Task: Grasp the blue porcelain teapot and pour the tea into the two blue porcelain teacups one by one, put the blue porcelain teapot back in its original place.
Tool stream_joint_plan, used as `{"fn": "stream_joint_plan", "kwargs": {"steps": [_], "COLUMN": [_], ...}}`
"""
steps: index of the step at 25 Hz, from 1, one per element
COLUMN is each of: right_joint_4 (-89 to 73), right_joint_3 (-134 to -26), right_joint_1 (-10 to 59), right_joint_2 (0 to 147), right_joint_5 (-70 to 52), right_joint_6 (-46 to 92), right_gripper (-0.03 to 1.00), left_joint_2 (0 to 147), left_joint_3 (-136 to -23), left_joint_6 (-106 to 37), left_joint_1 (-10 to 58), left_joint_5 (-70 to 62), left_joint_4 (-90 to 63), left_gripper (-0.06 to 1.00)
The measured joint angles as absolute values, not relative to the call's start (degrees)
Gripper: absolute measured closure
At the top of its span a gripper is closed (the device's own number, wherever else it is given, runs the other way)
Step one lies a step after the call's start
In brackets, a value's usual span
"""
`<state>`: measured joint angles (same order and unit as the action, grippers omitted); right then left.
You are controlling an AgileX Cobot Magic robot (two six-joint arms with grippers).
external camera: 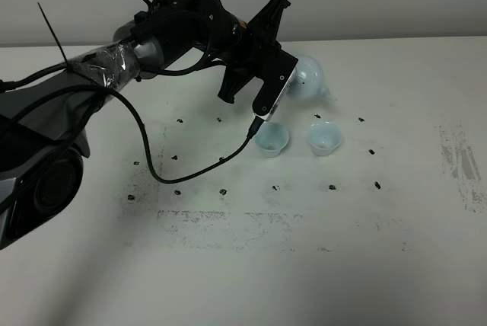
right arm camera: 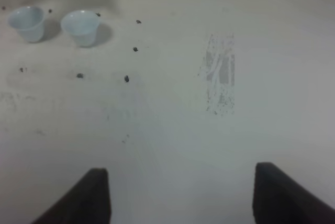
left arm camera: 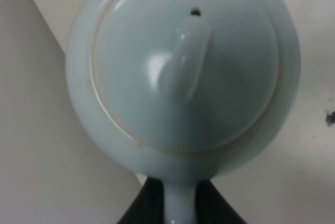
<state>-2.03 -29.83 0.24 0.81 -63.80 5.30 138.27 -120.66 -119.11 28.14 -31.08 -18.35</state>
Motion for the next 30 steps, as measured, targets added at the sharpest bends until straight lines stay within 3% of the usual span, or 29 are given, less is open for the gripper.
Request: {"fn": "stream_joint_plan", "kwargs": {"steps": [30], "right_joint_4": [-2.0], "right_joint_3": [-29.8], "right_joint_1": [0.2], "right_joint_2": [0.8], "right_joint_5": [-63.8], "right_joint_6": [5.3], "right_gripper": [0.41], "left_joint_2": [137.6], "left_joint_3": [-120.7], "left_joint_6": [-119.3], "left_joint_1": [28.4], "left_joint_5": [-33.8], "left_joint_4": [-10.4], "left_gripper": [0.91]}}
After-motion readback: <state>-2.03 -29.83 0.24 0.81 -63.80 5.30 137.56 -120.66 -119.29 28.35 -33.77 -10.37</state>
